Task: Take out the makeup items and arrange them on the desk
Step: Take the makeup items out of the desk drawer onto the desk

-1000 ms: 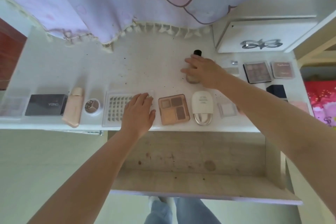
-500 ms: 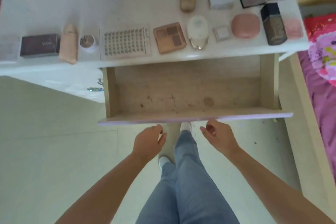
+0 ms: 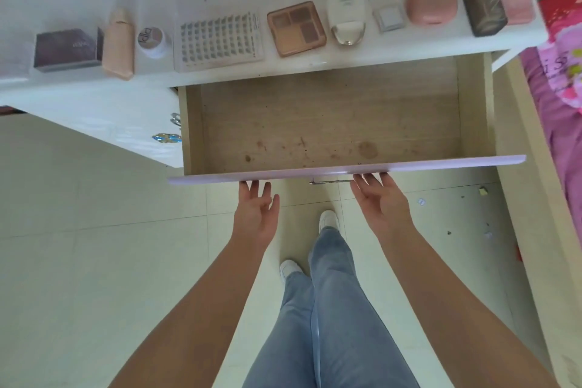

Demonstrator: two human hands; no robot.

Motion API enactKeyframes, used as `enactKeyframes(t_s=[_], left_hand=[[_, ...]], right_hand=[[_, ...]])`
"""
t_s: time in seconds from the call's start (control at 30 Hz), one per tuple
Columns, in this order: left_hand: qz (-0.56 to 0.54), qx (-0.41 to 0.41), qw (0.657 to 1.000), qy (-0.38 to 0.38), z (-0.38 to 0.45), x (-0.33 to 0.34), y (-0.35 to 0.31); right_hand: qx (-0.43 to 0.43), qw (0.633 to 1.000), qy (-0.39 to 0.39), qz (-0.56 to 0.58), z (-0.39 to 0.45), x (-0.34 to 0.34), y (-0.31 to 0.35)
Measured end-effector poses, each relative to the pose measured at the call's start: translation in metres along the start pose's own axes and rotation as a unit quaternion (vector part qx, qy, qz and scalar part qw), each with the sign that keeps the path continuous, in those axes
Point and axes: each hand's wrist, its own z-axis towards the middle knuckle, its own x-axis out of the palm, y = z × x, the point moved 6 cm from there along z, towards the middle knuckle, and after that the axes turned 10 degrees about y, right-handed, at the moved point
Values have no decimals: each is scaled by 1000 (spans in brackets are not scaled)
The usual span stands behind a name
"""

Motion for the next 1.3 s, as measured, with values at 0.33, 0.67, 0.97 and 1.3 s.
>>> enactKeyframes(t_s=[0.33, 0.67, 0.97, 1.3], left_hand=[[213, 21, 976, 48, 25, 29, -34], [316, 88, 944, 28, 88, 59, -80], [264, 49, 962, 43, 102, 66, -73], [554, 77, 824, -90, 68, 58, -115]], right_hand=[[-89, 994, -14, 60, 20, 66, 34], [-93, 985, 10, -143, 74, 98, 57], [-59, 972, 12, -229, 90, 107, 59], [-20, 683, 92, -724, 79, 138, 43]])
